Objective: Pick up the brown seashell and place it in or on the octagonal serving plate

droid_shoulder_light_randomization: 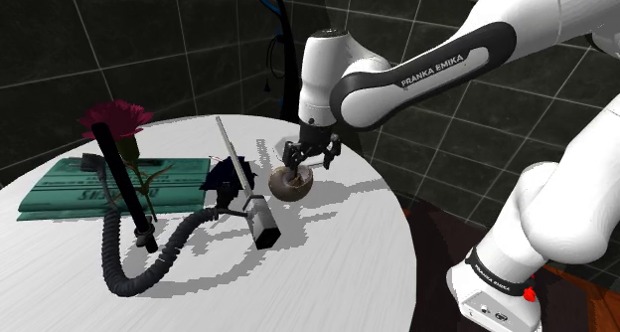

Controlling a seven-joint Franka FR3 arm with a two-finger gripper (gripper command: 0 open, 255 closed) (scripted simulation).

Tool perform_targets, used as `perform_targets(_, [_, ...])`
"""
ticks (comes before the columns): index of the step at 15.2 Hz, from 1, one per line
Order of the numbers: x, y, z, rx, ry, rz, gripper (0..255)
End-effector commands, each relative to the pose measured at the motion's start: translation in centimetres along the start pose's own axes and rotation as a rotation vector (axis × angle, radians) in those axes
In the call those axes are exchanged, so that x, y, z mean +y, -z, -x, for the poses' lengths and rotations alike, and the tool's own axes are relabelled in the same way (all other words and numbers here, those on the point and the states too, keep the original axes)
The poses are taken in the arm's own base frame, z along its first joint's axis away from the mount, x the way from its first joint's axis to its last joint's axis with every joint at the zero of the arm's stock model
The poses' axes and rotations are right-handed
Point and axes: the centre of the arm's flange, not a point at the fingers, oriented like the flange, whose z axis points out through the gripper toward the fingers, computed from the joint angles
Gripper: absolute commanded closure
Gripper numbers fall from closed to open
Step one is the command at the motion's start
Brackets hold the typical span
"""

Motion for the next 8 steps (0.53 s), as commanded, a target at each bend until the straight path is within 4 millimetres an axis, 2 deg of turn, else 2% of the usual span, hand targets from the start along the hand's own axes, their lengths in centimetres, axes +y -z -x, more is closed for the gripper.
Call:
perform_targets(1, [0.02, -0.19, -0.01, 0.0, 0.0, 0.0, 0])
perform_targets(6, [0.02, -0.18, -0.01, 0.0, 0.0, 0.0, 0])
perform_targets(7, [0.02, -0.18, -0.01, 0.0, 0.0, 0.0, 255])
perform_targets(8, [0.02, -0.18, -0.01, 0.0, 0.0, 0.0, 255])
